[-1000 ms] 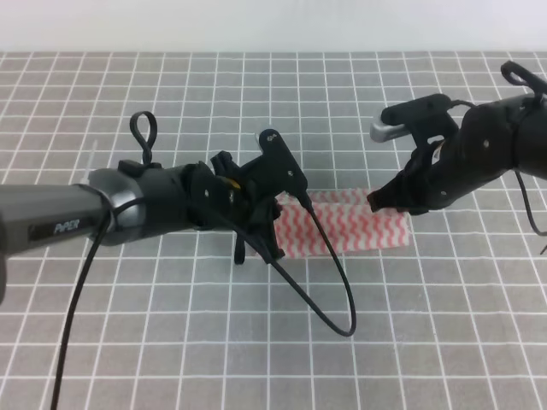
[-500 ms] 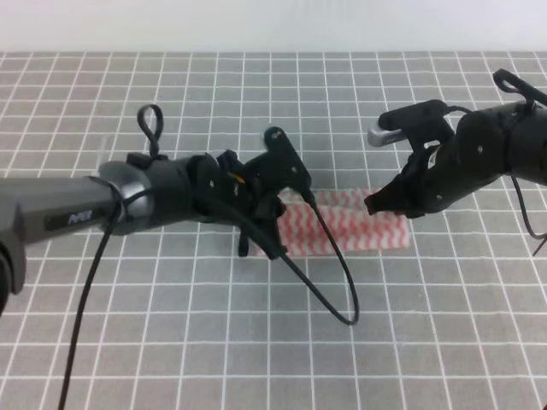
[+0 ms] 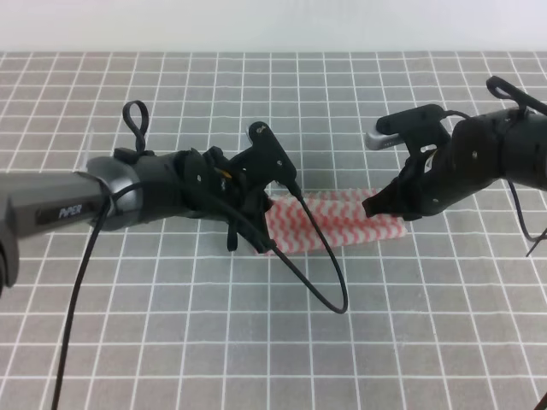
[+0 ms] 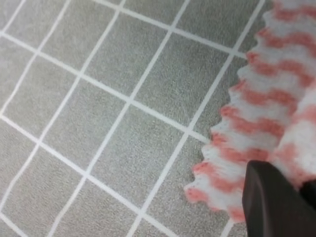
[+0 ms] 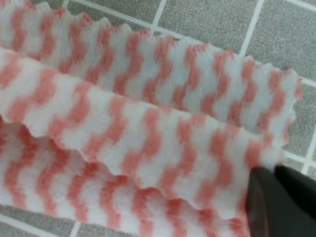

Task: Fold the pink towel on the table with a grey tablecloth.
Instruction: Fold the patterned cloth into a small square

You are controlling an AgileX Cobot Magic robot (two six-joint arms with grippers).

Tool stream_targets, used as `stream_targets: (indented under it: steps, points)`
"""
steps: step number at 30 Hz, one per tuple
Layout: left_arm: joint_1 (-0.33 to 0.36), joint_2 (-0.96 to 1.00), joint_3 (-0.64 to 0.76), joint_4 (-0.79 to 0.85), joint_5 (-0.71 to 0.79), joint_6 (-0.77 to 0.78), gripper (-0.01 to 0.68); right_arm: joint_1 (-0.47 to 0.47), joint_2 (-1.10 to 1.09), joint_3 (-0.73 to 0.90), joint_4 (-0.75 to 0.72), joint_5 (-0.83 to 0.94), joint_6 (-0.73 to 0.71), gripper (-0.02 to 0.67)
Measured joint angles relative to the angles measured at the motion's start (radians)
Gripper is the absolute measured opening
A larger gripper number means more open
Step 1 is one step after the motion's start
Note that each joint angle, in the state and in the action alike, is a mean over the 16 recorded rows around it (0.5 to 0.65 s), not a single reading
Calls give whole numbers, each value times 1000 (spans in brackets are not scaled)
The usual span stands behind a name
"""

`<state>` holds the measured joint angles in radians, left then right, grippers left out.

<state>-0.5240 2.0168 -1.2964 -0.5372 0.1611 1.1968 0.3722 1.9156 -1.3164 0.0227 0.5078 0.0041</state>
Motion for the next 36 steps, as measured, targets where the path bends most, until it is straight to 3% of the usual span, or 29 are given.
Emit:
stream_targets:
  steps: [36]
  points:
    - [0, 49, -44, -7, 35, -4, 0, -43, 20, 0, 44, -27, -4, 2]
